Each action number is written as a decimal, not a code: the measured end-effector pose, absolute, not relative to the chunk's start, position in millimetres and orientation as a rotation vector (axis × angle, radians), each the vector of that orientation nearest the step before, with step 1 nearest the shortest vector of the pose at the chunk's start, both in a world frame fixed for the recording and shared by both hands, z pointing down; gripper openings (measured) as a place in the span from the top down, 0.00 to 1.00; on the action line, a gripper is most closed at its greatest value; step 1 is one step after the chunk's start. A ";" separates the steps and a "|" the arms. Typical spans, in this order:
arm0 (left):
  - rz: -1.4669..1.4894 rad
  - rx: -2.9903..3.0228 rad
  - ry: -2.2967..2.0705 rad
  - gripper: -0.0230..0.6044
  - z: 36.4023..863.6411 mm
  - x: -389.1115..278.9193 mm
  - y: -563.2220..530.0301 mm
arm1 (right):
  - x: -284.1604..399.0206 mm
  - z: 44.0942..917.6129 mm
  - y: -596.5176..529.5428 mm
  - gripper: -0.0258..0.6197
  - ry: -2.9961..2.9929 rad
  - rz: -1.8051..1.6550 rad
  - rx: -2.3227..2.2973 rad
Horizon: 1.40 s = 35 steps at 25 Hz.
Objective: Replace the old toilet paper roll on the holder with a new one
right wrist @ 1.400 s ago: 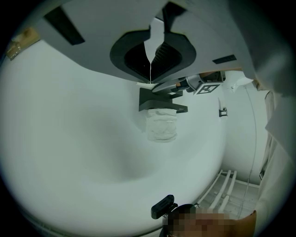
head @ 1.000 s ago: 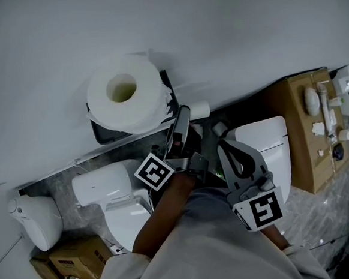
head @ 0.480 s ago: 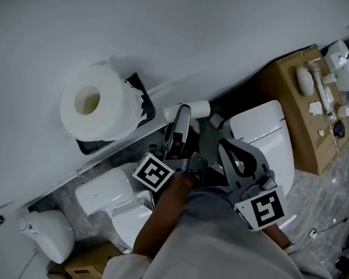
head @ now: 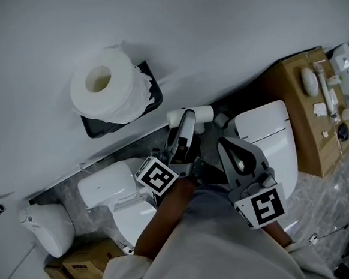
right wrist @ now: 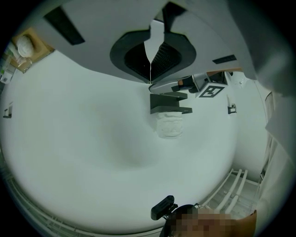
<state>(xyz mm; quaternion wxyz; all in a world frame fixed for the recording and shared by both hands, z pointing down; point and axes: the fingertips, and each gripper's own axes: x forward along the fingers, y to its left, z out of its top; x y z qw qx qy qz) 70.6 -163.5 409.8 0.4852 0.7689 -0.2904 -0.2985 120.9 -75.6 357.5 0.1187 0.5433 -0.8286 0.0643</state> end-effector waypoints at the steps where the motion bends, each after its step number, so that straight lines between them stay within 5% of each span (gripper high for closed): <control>1: -0.729 1.873 -0.714 0.65 409.1 67.4 -161.1 | 116.9 356.8 -75.3 0.93 -2.434 0.186 1.574; 35: -0.744 2.048 -1.193 0.65 354.3 -77.2 -104.8 | -5.3 336.0 -72.6 0.93 -2.718 0.046 1.039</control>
